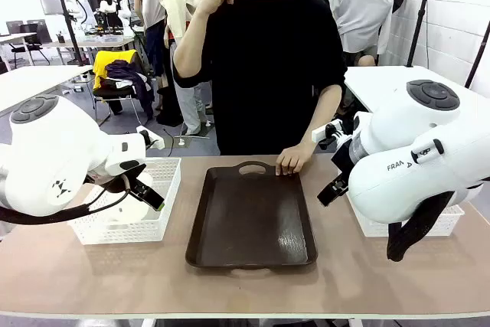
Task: Prepare the laboratory tools.
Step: Pick up the Big flask that the person points to.
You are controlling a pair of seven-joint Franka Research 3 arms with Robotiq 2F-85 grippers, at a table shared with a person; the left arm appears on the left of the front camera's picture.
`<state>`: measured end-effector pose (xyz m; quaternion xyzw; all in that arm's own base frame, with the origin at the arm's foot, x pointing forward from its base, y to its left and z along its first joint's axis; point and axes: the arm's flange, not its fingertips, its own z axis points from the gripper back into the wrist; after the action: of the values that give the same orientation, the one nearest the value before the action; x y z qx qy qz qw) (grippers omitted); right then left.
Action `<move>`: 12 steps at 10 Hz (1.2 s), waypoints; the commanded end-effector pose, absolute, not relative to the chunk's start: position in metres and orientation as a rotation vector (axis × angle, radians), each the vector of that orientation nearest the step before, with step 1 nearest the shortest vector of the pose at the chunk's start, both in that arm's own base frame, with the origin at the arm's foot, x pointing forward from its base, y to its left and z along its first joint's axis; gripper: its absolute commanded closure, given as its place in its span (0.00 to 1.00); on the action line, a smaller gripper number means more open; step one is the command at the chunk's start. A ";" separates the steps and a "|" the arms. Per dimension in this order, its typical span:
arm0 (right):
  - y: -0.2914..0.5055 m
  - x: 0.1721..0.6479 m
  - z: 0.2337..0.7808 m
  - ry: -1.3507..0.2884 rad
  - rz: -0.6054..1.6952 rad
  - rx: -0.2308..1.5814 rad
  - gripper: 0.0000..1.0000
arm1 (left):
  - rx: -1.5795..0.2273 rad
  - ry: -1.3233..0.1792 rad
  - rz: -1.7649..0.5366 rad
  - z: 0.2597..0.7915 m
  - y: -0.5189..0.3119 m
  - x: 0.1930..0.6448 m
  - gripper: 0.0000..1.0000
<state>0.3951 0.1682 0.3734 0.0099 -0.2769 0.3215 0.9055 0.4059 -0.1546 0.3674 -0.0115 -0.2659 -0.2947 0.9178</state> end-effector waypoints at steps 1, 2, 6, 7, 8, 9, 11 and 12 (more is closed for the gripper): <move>0.168 0.395 0.373 -0.572 0.664 0.020 0.00 | -0.024 -0.548 -0.606 0.368 -0.154 0.406 0.00; 0.168 0.395 0.373 -0.572 0.664 0.020 0.00 | -0.024 -0.548 -0.606 0.368 -0.154 0.406 0.00; 0.168 0.395 0.373 -0.572 0.664 0.020 0.00 | -0.024 -0.548 -0.606 0.368 -0.154 0.406 0.00; 0.168 0.395 0.373 -0.572 0.664 0.020 0.00 | -0.024 -0.548 -0.606 0.368 -0.154 0.406 0.00; 0.168 0.395 0.373 -0.572 0.664 0.020 0.00 | -0.024 -0.548 -0.606 0.368 -0.154 0.406 0.00; 0.168 0.395 0.373 -0.572 0.664 0.020 0.00 | -0.024 -0.548 -0.606 0.368 -0.154 0.406 0.00; 0.168 0.395 0.373 -0.572 0.664 0.020 0.00 | -0.024 -0.548 -0.606 0.368 -0.154 0.406 0.00; 0.168 0.395 0.373 -0.572 0.664 0.020 0.00 | -0.024 -0.548 -0.606 0.368 -0.154 0.406 0.00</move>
<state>0.3950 0.1684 0.3734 0.0096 -0.2769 0.3218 0.9054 0.4054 -0.1558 0.3673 -0.0113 -0.2659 -0.2961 0.9173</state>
